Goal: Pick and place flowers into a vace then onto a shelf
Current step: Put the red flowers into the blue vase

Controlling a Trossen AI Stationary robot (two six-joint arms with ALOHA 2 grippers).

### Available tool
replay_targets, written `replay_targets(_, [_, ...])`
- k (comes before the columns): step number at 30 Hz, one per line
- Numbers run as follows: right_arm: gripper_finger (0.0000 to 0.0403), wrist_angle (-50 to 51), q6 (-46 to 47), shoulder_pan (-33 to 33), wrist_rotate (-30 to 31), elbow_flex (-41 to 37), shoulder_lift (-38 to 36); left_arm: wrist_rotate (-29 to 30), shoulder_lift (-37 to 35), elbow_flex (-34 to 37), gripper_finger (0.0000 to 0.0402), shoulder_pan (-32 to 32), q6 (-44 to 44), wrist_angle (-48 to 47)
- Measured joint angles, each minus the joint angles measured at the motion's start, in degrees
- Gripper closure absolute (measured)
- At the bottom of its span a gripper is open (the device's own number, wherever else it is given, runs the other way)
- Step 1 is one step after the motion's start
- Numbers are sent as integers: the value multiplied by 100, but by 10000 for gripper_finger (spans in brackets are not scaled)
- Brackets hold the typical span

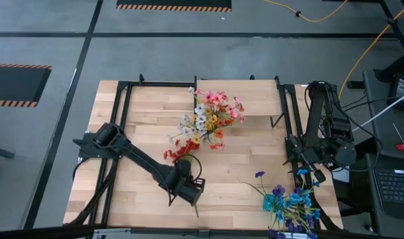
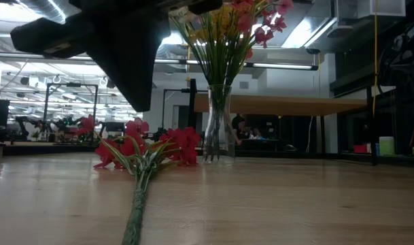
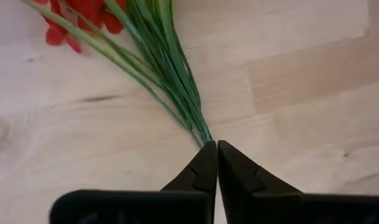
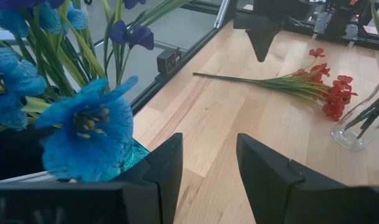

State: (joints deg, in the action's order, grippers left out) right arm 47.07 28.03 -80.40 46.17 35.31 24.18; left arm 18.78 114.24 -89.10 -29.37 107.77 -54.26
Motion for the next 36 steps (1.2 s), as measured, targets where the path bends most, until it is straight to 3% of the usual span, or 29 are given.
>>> replay_targets(3, [251,0,0,0,0,0,0,266,25,1,379,-76,50,4])
replay_targets(21, [251,-1,0,0,2,-2,2,260,554,2,240,-128,526,87])
replay_targets(28, [251,2,0,0,2,-4,2,208,895,2,222,-128,510,697])
replay_targets(36, [251,-1,0,0,2,-7,4,61,1067,-31,223,-123,797,501])
